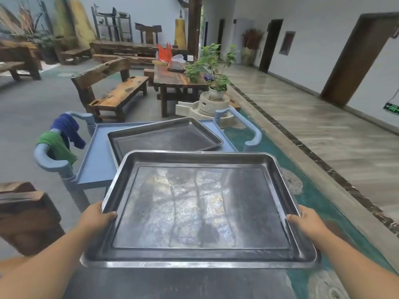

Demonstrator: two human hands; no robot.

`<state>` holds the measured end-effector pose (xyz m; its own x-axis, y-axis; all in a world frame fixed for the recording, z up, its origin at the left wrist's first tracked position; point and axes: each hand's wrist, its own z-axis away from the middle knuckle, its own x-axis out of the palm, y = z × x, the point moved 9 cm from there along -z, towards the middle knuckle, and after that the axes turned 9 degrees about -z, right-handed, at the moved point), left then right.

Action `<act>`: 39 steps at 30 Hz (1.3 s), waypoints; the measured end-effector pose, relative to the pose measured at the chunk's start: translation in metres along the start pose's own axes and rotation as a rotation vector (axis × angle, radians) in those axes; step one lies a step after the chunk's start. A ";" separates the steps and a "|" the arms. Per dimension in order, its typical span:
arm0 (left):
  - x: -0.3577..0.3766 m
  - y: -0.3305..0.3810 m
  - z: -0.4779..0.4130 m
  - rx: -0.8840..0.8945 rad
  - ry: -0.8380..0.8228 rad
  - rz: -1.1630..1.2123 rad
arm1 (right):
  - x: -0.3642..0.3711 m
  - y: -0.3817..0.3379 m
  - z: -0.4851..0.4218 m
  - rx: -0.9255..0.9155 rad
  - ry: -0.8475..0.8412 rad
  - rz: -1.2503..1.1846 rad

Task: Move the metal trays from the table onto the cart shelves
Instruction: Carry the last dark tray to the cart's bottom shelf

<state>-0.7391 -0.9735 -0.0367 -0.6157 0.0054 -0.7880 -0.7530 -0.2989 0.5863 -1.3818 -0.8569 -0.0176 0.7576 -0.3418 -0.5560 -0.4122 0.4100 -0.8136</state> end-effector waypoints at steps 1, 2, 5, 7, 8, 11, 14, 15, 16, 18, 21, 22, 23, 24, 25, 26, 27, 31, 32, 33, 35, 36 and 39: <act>-0.002 -0.008 0.000 -0.022 0.006 0.021 | 0.009 -0.003 -0.005 -0.008 -0.016 0.004; -0.005 -0.016 0.001 -0.044 0.015 0.029 | 0.018 -0.006 -0.011 -0.015 -0.030 0.008; -0.009 -0.038 0.005 -0.107 0.030 0.017 | 0.042 -0.013 -0.025 -0.021 -0.075 0.018; -0.008 -0.051 0.011 -0.151 0.030 0.011 | 0.056 -0.013 -0.031 -0.017 -0.111 0.023; -0.007 -0.058 0.014 -0.173 0.028 0.001 | 0.063 -0.011 -0.032 -0.013 -0.127 0.028; 0.002 -0.078 0.026 -0.221 0.035 -0.026 | 0.081 0.003 -0.034 0.003 -0.173 0.046; 0.018 -0.096 0.039 -0.262 0.025 -0.022 | 0.099 0.026 -0.035 0.048 -0.217 0.076; 0.024 -0.101 0.042 -0.268 0.015 -0.035 | 0.104 0.034 -0.034 0.069 -0.233 0.085; 0.030 -0.106 0.045 -0.278 0.005 -0.069 | 0.110 0.044 -0.034 0.092 -0.249 0.085; 0.042 -0.120 0.049 -0.325 -0.025 -0.087 | 0.120 0.063 -0.030 0.137 -0.279 0.098; 0.064 -0.149 0.052 -0.391 -0.092 -0.076 | 0.133 0.093 -0.018 0.213 -0.319 0.129; 0.071 -0.156 0.054 -0.403 -0.120 -0.096 | 0.136 0.103 -0.015 0.240 -0.319 0.132; 0.078 -0.163 0.056 -0.407 -0.143 -0.113 | 0.138 0.111 -0.012 0.263 -0.315 0.136; 0.086 -0.170 0.059 -0.412 -0.163 -0.131 | 0.140 0.119 -0.010 0.282 -0.313 0.148; 0.093 -0.178 0.061 -0.417 -0.184 -0.151 | 0.142 0.126 -0.009 0.300 -0.312 0.166; 0.100 -0.185 0.062 -0.423 -0.205 -0.172 | 0.144 0.132 -0.008 0.311 -0.311 0.176; 0.107 -0.193 0.063 -0.433 -0.223 -0.183 | 0.148 0.136 -0.006 0.319 -0.317 0.183; 0.127 -0.222 0.067 -0.495 -0.282 -0.194 | 0.167 0.157 -0.008 0.365 -0.359 0.231; 0.130 -0.227 0.068 -0.506 -0.292 -0.196 | 0.171 0.161 -0.009 0.374 -0.367 0.241; 0.132 -0.230 0.068 -0.514 -0.295 -0.189 | 0.176 0.163 -0.011 0.375 -0.376 0.246; 0.137 -0.241 0.062 -0.541 -0.315 -0.191 | 0.190 0.169 -0.017 0.389 -0.395 0.279; 0.139 -0.244 0.057 -0.551 -0.320 -0.195 | 0.195 0.173 -0.021 0.398 -0.394 0.301; 0.148 -0.250 0.046 -0.585 -0.334 -0.223 | 0.212 0.185 -0.036 0.433 -0.390 0.319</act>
<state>-0.6530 -0.8540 -0.2910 -0.5705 0.3899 -0.7228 -0.6783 -0.7199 0.1470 -1.3160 -0.8842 -0.2918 0.7934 0.1505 -0.5898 -0.4675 0.7712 -0.4321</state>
